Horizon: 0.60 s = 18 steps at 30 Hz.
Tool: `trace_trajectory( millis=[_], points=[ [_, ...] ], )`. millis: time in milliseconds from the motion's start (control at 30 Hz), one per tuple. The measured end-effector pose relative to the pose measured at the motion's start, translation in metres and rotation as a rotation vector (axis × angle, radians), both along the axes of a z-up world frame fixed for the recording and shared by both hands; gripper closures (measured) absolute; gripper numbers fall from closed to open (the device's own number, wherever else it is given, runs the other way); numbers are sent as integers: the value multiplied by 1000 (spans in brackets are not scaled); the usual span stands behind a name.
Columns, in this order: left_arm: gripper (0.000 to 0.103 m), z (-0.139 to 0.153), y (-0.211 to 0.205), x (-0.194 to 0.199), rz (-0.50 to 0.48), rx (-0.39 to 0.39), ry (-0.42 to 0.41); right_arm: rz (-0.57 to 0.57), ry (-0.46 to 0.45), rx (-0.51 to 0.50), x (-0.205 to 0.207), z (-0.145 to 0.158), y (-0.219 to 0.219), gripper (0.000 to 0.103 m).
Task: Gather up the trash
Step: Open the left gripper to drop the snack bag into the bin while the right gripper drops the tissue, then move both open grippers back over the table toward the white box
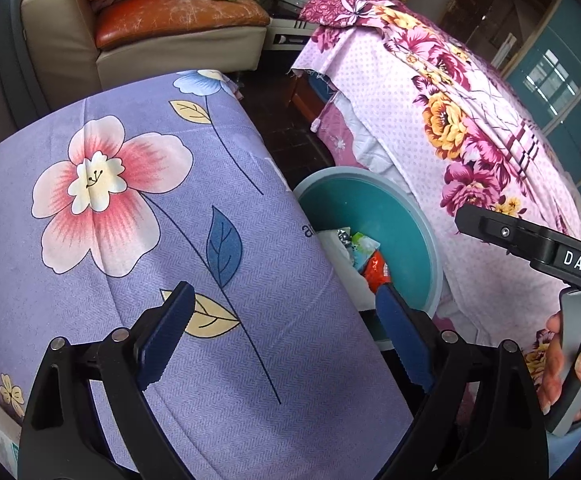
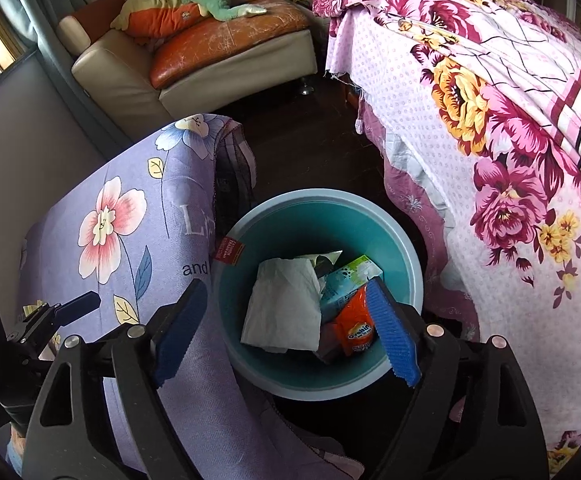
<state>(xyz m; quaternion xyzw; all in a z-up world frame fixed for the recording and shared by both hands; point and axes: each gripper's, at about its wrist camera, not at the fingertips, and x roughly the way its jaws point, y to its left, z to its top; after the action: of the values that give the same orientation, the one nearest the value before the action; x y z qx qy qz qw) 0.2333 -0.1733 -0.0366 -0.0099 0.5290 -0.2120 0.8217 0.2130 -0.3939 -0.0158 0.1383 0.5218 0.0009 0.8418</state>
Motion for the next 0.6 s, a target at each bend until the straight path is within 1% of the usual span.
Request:
trace_trajectory(
  millis=[200, 300, 500, 600],
  points=[
    [11, 6, 33, -15, 40, 2, -5, 35, 19, -12, -10, 6, 25, 21],
    [11, 10, 54, -24, 73, 5, -13, 68, 30, -15, -17, 8, 44, 21],
    [11, 16, 103, -47, 136, 17, -23, 159, 64, -15, -31, 10, 94, 20],
    [11, 18, 128, -59, 165, 23, -22, 212, 79, -22, -39, 12, 121, 18]
  ],
)
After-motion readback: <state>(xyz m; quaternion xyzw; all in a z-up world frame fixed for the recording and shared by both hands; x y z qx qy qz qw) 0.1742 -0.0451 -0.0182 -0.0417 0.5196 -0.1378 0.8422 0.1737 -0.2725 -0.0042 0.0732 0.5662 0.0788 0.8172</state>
